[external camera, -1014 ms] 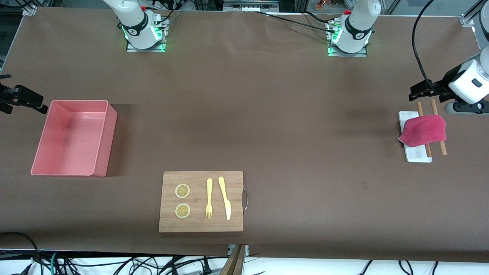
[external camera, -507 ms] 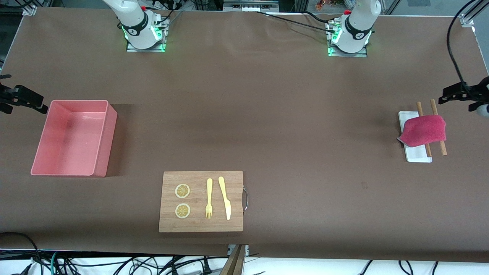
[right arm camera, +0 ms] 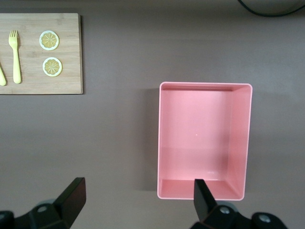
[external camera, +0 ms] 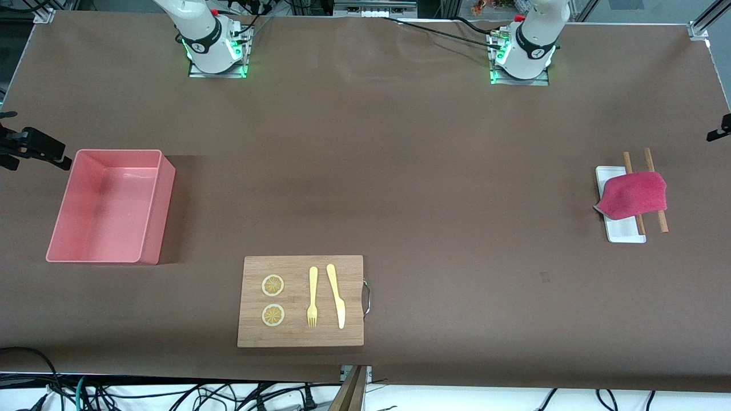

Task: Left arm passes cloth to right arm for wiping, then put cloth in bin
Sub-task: 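Lower the left gripper onto the pink cloth on the rack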

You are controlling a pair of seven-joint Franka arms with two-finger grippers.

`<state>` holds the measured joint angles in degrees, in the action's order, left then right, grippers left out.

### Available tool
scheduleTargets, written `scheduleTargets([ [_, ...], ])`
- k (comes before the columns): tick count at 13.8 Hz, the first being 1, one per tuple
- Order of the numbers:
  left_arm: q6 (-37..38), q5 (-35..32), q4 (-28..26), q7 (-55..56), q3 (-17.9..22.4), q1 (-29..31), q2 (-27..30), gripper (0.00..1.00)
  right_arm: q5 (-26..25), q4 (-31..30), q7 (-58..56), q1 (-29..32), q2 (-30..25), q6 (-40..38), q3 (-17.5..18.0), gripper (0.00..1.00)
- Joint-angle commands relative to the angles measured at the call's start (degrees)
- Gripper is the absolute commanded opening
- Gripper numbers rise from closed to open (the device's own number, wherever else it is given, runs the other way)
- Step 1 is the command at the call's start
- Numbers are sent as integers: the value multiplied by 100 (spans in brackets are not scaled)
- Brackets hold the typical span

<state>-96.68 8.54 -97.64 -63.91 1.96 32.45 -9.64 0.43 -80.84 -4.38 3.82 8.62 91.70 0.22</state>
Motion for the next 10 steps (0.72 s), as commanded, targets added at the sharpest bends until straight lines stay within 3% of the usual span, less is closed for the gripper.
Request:
scheduleTargets([
  [1,-176,558,166,-1531,-73,549,-502,100,80,59,-63,-4,17,-12,-13,100],
  [6,-651,1700,175,-4221,-73,1166,-1565,100,10,-20,-54,-4,78,-73,-22,100],
  [10,-668,2203,376,-5410,-73,1272,-2295,100,-8,-450,-45,101,78,40,-22,100],
])
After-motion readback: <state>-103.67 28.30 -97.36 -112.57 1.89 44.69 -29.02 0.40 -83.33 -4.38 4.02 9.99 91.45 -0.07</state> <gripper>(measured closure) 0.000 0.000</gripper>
